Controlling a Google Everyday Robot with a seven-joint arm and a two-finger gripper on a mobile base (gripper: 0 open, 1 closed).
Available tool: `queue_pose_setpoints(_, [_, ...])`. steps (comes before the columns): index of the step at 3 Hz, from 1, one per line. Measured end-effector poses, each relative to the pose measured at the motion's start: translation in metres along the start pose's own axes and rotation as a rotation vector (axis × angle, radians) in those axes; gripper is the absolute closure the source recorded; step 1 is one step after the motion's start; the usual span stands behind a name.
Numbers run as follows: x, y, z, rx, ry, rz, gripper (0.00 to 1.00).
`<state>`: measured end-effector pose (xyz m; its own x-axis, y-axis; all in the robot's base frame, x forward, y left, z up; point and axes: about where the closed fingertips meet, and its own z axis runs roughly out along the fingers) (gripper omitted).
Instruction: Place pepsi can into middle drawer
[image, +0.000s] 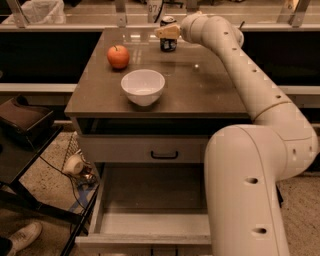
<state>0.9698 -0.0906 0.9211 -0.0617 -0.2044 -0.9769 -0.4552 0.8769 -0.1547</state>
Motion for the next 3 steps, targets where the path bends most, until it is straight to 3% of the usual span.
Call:
queue_pose_setpoints(1, [0.003,0.000,0.015,-0.022,-0.012,-0.001,0.00])
queue_pose_setpoints(2, [0.017,0.007,0.029,-0.051,0.002,0.039,0.02])
queue_pose_setpoints(3, [0.029,0.014,0.036,-0.074,0.025,0.082,0.24])
